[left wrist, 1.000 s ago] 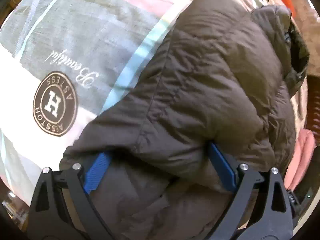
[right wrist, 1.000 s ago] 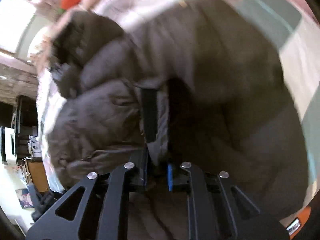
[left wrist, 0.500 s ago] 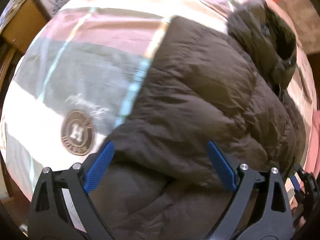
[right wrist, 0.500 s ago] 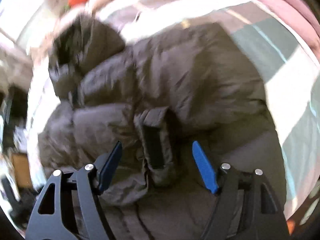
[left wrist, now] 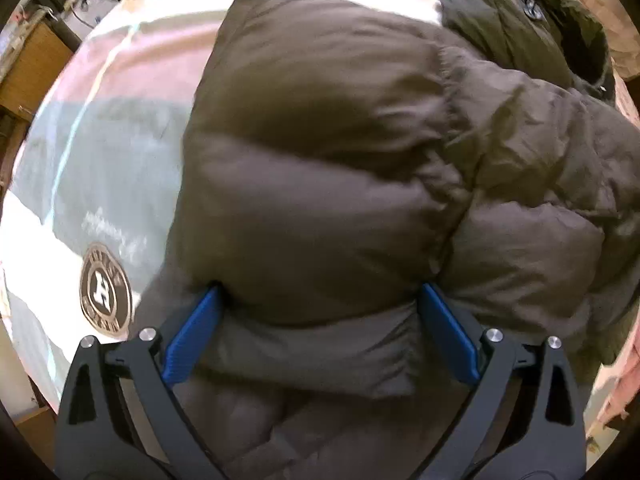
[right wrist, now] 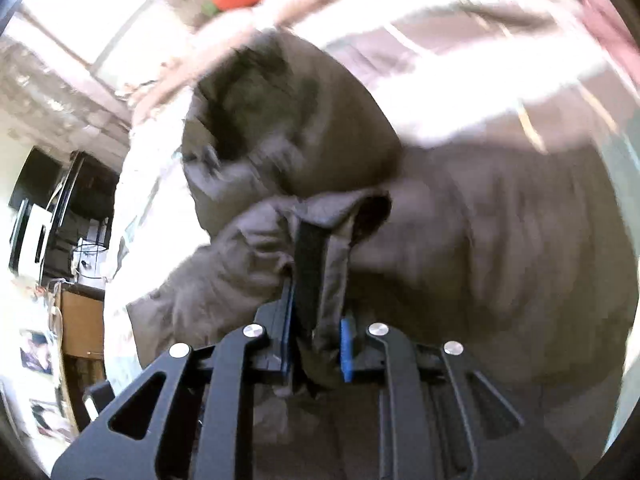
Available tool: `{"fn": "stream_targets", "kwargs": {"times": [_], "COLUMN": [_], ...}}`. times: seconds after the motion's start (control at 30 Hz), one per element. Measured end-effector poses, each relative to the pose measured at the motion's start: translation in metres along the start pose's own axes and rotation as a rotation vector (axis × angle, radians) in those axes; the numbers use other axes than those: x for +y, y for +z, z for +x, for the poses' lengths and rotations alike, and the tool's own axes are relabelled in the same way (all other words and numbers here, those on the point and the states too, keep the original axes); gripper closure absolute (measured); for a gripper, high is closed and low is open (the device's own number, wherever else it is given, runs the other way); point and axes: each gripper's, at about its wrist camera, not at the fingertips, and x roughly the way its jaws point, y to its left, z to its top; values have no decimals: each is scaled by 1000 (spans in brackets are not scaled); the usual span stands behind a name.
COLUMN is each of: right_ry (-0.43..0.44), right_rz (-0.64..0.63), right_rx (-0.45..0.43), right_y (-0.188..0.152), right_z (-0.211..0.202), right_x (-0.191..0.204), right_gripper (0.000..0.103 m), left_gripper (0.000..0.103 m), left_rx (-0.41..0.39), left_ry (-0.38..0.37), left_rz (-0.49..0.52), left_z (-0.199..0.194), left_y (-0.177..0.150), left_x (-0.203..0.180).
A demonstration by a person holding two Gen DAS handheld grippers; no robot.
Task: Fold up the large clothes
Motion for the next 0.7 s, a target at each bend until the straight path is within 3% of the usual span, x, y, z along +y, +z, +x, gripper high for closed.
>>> {"fn": "stream_targets", "kwargs": {"times": [0.07,0.13,0.2,0.27,0.37,0.53,0.7], "right_ry": [-62,-160,-177,-152,-121,-217,-281], "right_rz": [-45,-65,-14,20,1,-52,-91], "right_rx": [-24,21,18,-5,-13,68,92], "right_y": [13,24,20,8,-7,-25,-24], "right_z": [4,21,17,8,0,30,55], "right_x": [6,1,-21,-35,-47,-52,-58], "right_gripper": [81,27,26,26,26,26,26], "left_gripper": [4,4,4,4,4,4,4], "left_rx": [-31,-26,-14,-79,-142,-172,-236], "left_ry": [20,35,15,-26,-23,122,216], "left_rz": [0,-9,-24,-26,34,279,432], "left_z": [-1,1,-7,-30,-53,-41,-35], "left_y": [14,27,33,32,30,22,6], "left_x": [-6,-11,-10,-12,-20,-79,-114]}}
